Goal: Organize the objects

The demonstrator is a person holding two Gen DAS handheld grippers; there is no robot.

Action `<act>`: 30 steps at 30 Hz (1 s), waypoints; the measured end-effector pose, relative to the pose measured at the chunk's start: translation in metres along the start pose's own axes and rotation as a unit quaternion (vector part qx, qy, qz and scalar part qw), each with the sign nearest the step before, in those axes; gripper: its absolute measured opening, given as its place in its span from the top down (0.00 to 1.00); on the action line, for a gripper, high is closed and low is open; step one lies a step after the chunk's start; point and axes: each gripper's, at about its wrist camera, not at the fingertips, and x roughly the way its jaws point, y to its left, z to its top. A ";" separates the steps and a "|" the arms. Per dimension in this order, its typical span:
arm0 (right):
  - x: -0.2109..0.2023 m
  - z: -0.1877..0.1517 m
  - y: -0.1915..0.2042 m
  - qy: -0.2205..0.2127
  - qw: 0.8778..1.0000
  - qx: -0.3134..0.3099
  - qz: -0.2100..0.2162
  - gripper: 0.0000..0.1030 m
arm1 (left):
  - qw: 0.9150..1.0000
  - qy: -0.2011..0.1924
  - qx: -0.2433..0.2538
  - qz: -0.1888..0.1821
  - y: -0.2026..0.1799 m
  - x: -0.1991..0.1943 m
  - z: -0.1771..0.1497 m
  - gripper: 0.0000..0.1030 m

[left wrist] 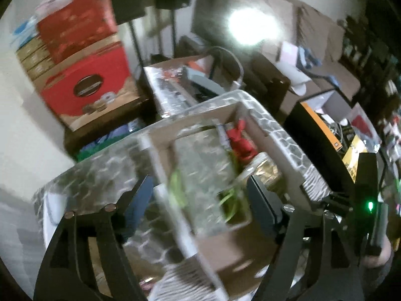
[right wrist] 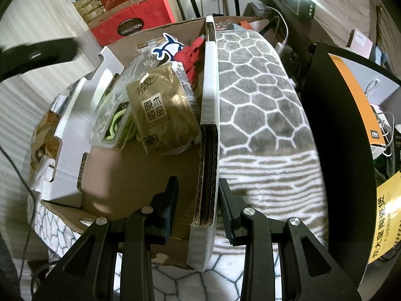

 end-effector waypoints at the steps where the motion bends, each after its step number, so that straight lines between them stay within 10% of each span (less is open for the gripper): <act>1: 0.000 0.000 0.000 0.000 1.000 0.000 0.000 0.68 | 1.000 0.002 -0.008 0.004 0.010 -0.005 -0.004 0.27; 17: -0.001 -0.003 -0.005 0.000 1.000 -0.001 -0.003 0.68 | 0.981 0.066 -0.164 0.073 0.169 -0.021 -0.120 0.26; 30: 0.005 0.004 -0.010 0.005 1.000 -0.001 -0.009 0.67 | 0.994 0.075 -0.068 0.036 0.185 0.014 -0.102 0.26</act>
